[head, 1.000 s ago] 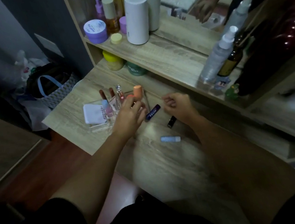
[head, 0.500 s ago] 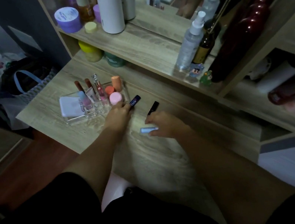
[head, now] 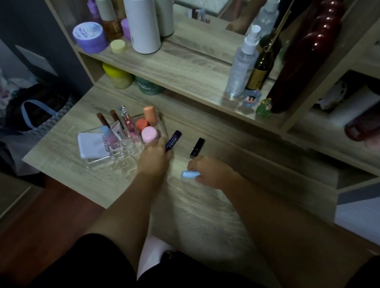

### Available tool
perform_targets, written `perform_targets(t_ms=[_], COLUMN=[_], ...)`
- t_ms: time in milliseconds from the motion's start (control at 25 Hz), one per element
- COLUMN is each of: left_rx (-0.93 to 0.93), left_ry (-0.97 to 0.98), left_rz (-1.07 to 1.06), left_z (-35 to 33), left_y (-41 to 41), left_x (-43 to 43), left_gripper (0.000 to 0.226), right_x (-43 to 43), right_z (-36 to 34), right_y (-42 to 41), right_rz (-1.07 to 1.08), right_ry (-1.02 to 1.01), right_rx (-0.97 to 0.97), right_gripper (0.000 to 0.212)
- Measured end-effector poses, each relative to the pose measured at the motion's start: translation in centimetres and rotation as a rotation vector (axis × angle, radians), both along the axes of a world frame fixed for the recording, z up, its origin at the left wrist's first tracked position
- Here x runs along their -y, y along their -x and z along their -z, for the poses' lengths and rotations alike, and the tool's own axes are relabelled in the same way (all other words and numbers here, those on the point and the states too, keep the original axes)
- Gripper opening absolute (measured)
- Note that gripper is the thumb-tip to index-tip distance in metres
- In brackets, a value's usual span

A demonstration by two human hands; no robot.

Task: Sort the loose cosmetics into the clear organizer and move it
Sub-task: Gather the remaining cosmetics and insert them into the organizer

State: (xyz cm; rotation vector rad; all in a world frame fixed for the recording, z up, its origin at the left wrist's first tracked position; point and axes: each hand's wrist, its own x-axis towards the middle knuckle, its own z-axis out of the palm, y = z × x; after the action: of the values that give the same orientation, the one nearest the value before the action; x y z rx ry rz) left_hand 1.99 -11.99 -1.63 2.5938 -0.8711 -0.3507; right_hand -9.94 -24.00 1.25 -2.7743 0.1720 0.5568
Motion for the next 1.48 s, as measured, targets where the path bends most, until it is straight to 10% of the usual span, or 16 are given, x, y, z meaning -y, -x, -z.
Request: perform_targets(t_ms=[400, 920, 1480], left_rx=[-0.065, 0.048, 0.038], left_ry=[0.086, 0.484, 0.425], left_rz=[-0.078, -0.490, -0.461], left_z=[0.7, -3.3, -4.0], left_y=[1.1, 0.4, -4.3], left_x=[-1.9, -12.1, -11.0], left_gripper=[0.035, 0.031, 0.023], right_x=[-0.2, -5.5, -9.2], right_z=[1.0, -0.6, 2.4], right_y=[0.4, -8.0, -12.7], right_rz=[0.124, 0.655, 0.530], right_ry=[-0.048, -0.950, -0.812], right_rx=[0.020, 0.560, 0.549], right_gripper=[0.038, 0.032, 0.024])
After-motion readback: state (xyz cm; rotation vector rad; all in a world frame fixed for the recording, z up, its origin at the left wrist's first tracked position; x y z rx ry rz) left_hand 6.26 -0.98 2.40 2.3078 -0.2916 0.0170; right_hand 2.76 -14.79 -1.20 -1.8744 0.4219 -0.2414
